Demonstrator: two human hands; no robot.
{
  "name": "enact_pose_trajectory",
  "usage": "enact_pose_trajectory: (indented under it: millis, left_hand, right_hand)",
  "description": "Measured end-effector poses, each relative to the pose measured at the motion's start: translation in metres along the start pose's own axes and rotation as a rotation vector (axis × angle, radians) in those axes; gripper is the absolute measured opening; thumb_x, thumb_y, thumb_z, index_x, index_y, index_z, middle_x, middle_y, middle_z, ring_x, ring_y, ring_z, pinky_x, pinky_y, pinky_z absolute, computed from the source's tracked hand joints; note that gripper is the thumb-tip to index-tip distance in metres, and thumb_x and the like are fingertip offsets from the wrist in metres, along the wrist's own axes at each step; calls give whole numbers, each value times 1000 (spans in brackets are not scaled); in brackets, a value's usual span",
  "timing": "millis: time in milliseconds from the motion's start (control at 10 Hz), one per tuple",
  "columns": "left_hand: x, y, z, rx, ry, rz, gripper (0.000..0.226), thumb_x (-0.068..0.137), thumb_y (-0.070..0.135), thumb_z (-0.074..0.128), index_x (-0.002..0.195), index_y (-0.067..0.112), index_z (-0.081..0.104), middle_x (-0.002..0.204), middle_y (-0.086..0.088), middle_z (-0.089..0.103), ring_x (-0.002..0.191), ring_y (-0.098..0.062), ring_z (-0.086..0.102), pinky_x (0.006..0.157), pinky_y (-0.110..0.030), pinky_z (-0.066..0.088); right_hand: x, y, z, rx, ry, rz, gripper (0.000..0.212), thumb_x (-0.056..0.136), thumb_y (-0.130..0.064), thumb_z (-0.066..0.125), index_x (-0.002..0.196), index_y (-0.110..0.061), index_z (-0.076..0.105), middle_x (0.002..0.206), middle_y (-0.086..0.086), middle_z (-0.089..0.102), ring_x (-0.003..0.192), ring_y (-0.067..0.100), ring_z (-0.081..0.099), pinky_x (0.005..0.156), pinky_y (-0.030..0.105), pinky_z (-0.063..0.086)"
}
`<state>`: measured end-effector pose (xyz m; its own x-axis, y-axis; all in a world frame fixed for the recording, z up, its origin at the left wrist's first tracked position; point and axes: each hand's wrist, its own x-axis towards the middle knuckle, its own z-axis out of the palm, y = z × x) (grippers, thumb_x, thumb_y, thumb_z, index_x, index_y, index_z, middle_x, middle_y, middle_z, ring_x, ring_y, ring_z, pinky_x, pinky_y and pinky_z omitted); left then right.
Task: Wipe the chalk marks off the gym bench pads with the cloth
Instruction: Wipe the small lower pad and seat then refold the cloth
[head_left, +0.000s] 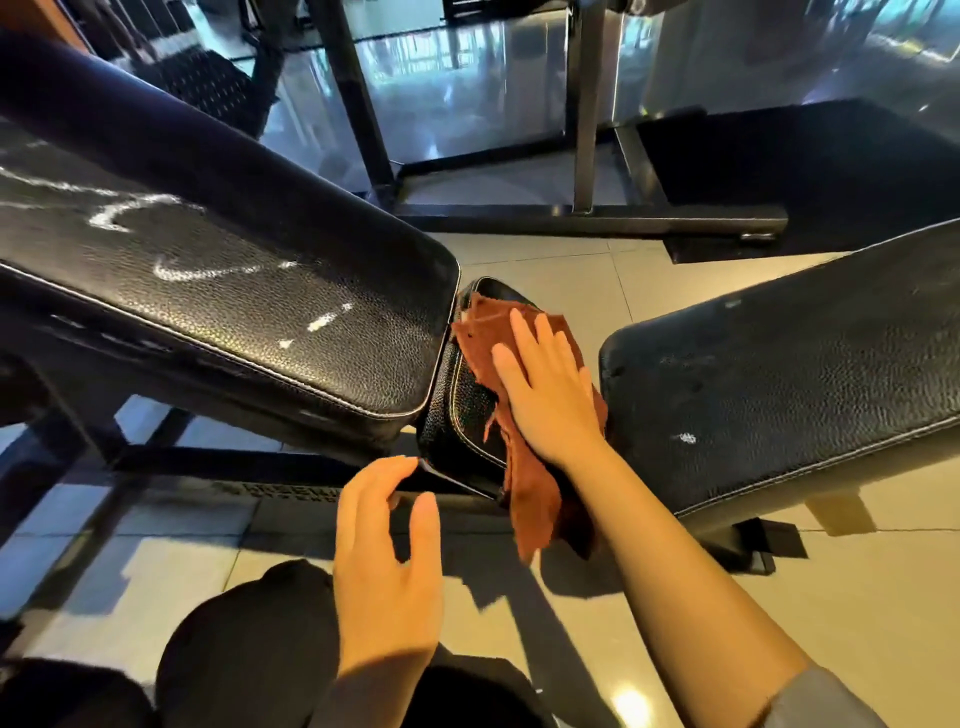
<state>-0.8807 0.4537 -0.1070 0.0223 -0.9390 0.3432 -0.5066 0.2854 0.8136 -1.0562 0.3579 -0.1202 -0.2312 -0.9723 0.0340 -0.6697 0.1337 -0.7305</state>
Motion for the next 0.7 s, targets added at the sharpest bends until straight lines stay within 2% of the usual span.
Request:
enact_pose_trajectory:
  millis: [100, 200, 300, 400, 500, 600, 700]
  left_hand:
    - [-4, -1, -1, -63, -79, -77, 41, 99, 22, 47, 119, 56, 40, 129, 41, 40, 123, 15, 38, 92, 3, 28]
    - [-4, -2, 5, -127, -146, -119, 38, 94, 39, 39, 129, 54, 37, 132, 43, 39, 125, 20, 35, 95, 4, 26]
    - [-12, -2, 1, -259, -95, -214, 35, 101, 23, 40, 125, 48, 43, 131, 30, 51, 123, 14, 43, 95, 1, 32]
    - [-11, -10, 8, -347, -57, -305, 33, 102, 21, 37, 124, 43, 46, 131, 25, 52, 123, 10, 46, 98, -3, 34]
    - [37, 15, 15, -327, -324, -116, 32, 104, 10, 30, 131, 21, 42, 138, 5, 51, 139, -16, 37, 104, -8, 29]
    - [45, 20, 5, -224, -58, -292, 32, 102, -1, 16, 118, 4, 43, 147, -21, 37, 138, -29, 33, 108, -18, 24]
    - [29, -2, 11, -400, -57, -616, 30, 102, -1, 23, 100, 11, 51, 122, -9, 58, 118, -26, 50, 89, -19, 44]
  right_hand:
    - [-51, 13, 8, 73, 10, 6, 62, 95, -63, 9, 150, -40, -6, 161, -12, -12, 148, 11, -12, 122, 47, -1]
    - [-114, 13, 28, 93, 66, -58, 59, 90, -71, 3, 142, -49, -15, 152, -29, -25, 144, -1, -21, 121, 32, -9]
    - [-133, 11, 33, 95, 57, -89, 58, 91, -68, 2, 143, -47, -13, 151, -33, -20, 143, -6, -20, 119, 26, -12]
    - [-111, 3, 22, 75, 46, -238, 52, 97, -52, 10, 148, -43, -2, 157, -25, -6, 146, -2, -9, 120, 29, -9]
    - [-56, -14, 8, 37, -5, -292, 51, 97, -54, 10, 146, -49, -1, 155, -27, -9, 147, 1, -11, 118, 32, -14]
    - [5, -16, -2, -73, -46, -255, 56, 100, -49, 12, 153, -36, 2, 163, -9, -8, 149, 16, -11, 120, 47, -7]
    - [37, -2, 4, -118, -29, -185, 62, 100, -47, 13, 157, -21, 7, 164, 3, -2, 150, 22, -5, 120, 51, 2]
